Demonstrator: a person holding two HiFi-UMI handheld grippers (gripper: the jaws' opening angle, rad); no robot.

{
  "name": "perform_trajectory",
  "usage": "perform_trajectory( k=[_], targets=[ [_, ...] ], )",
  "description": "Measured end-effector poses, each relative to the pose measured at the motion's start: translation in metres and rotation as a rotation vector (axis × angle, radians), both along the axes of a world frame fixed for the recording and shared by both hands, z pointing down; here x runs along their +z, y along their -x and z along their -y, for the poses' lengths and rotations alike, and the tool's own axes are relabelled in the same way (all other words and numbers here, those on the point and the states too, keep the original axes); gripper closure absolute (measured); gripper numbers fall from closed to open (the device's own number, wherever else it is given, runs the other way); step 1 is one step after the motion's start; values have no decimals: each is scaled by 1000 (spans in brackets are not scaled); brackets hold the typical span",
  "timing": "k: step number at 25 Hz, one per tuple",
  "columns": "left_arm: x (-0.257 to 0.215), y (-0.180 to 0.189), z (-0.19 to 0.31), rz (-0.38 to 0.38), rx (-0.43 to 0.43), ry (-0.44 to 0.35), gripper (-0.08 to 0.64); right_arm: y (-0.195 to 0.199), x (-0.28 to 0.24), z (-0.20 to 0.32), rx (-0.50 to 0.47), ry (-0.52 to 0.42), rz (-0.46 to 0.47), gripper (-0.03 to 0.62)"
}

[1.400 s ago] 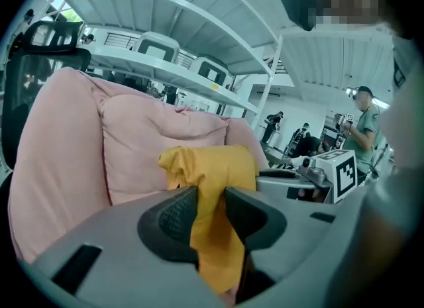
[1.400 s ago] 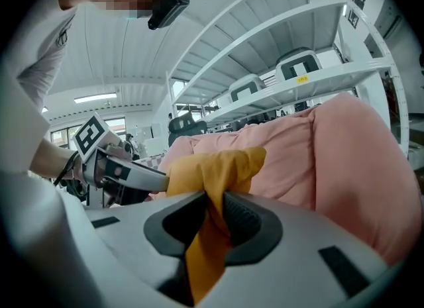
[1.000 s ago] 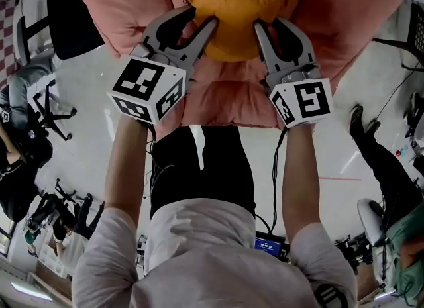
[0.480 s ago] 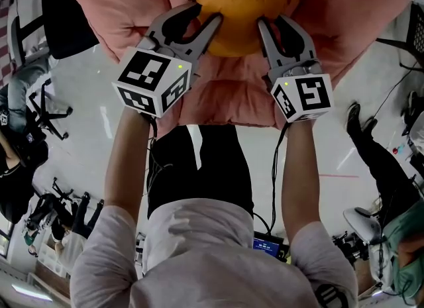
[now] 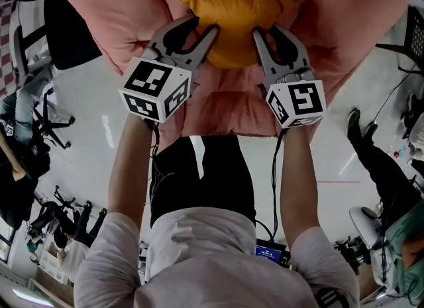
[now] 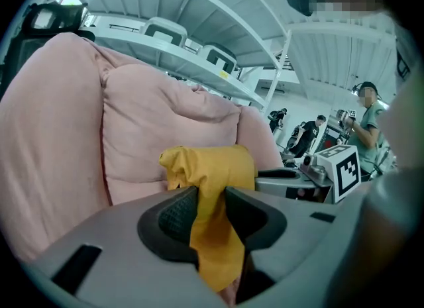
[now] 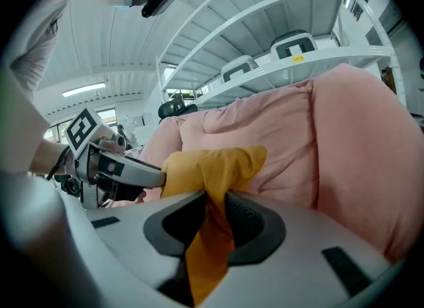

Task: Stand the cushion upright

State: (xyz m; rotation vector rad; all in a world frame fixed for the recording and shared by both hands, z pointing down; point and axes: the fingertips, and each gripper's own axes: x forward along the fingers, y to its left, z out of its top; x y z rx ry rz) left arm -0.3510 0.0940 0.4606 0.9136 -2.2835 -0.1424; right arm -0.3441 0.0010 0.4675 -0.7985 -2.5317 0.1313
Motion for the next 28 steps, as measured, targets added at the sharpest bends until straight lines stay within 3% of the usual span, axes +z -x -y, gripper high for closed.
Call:
perform_trajectory(
  k=[10, 23, 28],
  targets=[
    [6, 10, 15, 36, 58, 11, 414, 8, 12, 15, 74, 2, -30, 499],
    [16, 34, 6, 54, -44, 5, 414, 28, 20, 11, 73, -17, -43, 486],
    [23, 35, -4, 46, -101, 26, 406, 30, 28, 6, 71, -21, -97, 466]
  ],
)
